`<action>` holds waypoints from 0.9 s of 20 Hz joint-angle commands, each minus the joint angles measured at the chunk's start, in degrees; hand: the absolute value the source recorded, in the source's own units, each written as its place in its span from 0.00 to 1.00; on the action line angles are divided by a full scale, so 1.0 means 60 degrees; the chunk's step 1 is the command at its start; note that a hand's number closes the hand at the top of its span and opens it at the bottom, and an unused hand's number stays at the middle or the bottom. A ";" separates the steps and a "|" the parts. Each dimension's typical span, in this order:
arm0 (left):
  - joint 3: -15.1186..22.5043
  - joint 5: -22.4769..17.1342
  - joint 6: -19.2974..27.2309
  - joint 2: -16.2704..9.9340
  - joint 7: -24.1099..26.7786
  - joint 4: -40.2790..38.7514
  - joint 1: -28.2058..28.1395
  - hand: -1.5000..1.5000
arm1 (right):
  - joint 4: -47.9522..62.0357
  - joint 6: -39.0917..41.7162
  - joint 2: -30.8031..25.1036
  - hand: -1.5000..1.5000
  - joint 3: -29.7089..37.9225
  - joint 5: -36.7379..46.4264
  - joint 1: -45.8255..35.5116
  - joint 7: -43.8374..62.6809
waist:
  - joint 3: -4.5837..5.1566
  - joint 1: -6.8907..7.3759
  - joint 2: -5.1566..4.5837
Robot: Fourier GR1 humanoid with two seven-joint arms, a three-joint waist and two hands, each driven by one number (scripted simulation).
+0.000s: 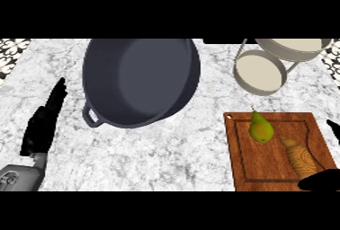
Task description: Pick the croissant from the cutting board and place it in the tiered basket
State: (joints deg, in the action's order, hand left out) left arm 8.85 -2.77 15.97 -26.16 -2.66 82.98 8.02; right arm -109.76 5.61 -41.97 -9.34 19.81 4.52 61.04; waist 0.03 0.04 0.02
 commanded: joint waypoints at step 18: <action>-0.0935 0.0817 -0.0971 0.0605 -0.0182 0.0504 -0.0319 0.50 | 0.1298 0.0727 0.2174 0.00 0.0238 0.2061 -0.0101 0.0089 | -0.0006 0.0019 0.0004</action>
State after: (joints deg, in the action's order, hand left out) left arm 4.08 1.78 11.68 -22.52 -2.34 82.39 7.97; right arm -104.67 8.82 -31.48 -8.32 29.95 5.07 59.35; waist 0.01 -0.03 0.01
